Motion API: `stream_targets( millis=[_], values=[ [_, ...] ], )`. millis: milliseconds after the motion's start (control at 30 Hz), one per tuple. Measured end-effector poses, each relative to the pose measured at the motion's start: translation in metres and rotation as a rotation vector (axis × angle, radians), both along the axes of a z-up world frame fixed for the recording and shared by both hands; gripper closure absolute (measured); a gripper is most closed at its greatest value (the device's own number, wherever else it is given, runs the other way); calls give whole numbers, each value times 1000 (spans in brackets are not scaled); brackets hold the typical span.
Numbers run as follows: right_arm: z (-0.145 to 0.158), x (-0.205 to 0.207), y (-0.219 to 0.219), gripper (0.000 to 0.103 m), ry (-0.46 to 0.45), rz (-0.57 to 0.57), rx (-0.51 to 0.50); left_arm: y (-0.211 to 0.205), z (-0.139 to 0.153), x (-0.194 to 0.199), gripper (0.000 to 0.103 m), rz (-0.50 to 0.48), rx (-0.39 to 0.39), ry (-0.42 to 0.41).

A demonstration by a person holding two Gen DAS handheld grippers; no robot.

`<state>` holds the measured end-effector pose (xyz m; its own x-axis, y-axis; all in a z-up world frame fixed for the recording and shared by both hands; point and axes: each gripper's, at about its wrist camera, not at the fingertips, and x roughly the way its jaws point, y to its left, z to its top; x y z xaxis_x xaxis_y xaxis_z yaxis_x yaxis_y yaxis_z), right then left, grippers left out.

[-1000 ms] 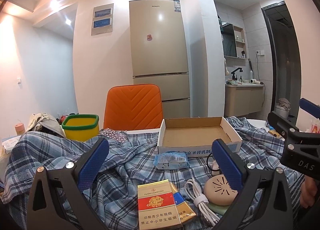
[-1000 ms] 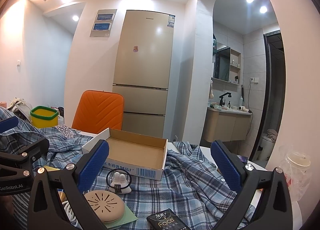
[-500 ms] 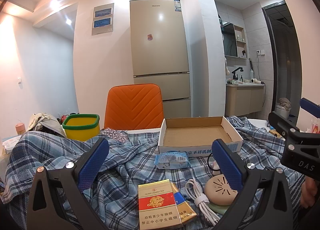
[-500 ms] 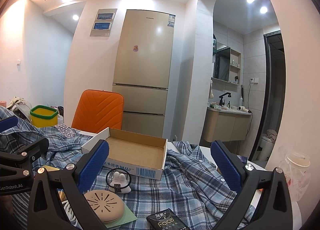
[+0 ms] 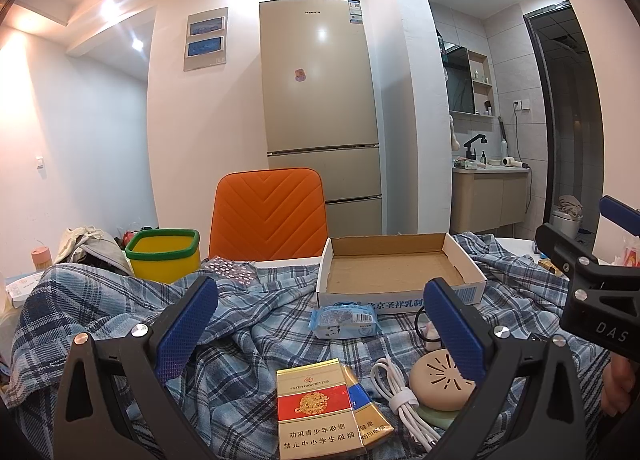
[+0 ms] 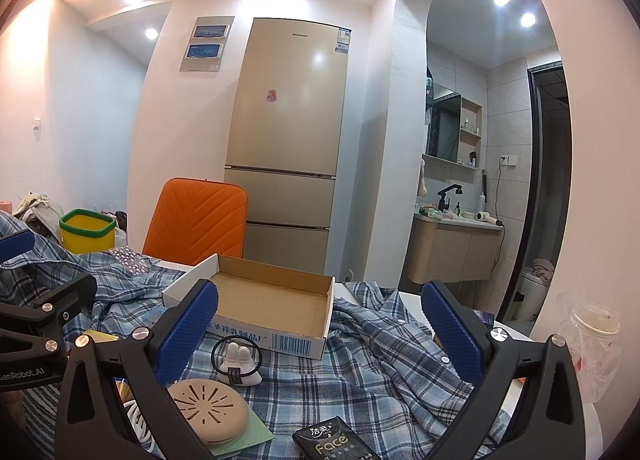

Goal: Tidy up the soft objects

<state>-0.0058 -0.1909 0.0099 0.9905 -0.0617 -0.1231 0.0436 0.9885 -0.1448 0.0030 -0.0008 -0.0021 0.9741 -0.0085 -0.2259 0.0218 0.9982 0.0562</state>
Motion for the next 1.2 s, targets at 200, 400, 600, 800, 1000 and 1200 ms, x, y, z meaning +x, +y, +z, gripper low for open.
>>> stream_targets(
  millis=[200, 400, 600, 800, 1000, 1200],
  values=[
    [0, 0, 0, 0, 0, 0, 0, 0, 0, 0, 1, 0, 0, 0],
    [0, 0, 1, 0, 2, 0, 0, 1, 2, -1, 1, 1, 2, -3],
    [-3, 3, -6, 0, 19, -3, 15, 0, 2, 1, 1, 0, 0, 10],
    [0, 8, -8, 0, 50, -3, 20, 0, 7, 2, 1, -38, -3, 46],
    [15, 11, -12, 0, 142, 29, 55, 1, 23, -2, 1, -70, -30, 97],
    [40, 0, -9, 0, 137, 41, 60, 5, 33, -2, 1, -20, -30, 158]
  ],
)
